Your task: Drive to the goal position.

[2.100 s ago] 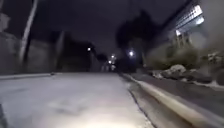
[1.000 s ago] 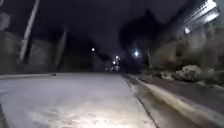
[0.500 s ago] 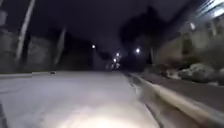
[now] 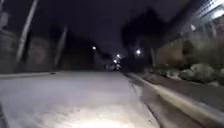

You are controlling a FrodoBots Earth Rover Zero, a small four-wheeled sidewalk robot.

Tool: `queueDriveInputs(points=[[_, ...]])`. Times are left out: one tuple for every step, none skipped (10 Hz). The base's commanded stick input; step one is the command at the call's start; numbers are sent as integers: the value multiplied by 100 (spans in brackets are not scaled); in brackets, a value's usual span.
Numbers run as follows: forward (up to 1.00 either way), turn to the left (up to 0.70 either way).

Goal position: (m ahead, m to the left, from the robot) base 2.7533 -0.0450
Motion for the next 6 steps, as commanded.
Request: queueDriveInputs(points=[[70, -7], [70, -21], [70, -31], [70, -1], [70, -3], [70, -4]])
